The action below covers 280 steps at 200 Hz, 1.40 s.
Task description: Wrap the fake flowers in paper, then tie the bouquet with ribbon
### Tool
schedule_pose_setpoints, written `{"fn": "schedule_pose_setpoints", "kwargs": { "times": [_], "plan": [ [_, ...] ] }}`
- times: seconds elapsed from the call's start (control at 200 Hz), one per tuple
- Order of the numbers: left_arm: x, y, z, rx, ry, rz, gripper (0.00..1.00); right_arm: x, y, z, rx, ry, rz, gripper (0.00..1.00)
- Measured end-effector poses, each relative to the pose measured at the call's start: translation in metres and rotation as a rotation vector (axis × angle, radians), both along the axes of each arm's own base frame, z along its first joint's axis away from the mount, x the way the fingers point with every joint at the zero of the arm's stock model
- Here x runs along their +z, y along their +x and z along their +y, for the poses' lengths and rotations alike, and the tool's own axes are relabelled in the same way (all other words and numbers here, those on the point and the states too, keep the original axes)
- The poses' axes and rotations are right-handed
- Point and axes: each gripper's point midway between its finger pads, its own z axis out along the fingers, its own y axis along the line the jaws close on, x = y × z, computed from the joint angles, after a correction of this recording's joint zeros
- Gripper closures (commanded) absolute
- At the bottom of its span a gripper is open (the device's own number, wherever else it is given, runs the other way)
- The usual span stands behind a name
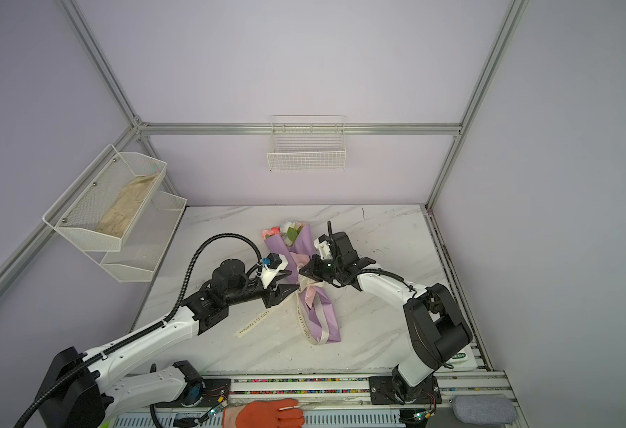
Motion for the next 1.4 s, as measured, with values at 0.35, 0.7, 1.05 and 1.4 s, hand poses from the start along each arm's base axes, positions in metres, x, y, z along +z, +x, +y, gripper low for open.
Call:
{"fn": "schedule_pose_setpoints", "kwargs": {
  "times": [0.35, 0.7, 1.05, 1.4],
  "plan": [
    [-0.052, 0.014, -0.01, 0.038, 0.044, 0.152, 0.44, 0.0, -0.003, 0.002, 0.005, 0.022, 0.011, 1.0],
    [-0.071, 0.026, -0.019, 0.067, 0.016, 0.213, 0.64, 0.0, -0.004, 0.001, 0.001, 0.032, 0.015, 1.0],
    [-0.054, 0.037, -0.021, 0.105, -0.046, 0.169, 1.0, 0.01, -0.009, -0.003, 0.002, 0.033, -0.003, 0.71],
    [-0.046, 0.036, -0.018, 0.109, -0.057, 0.163, 1.0, 0.019, -0.04, -0.066, -0.158, -0.172, -0.037, 0.69]
  ]
}}
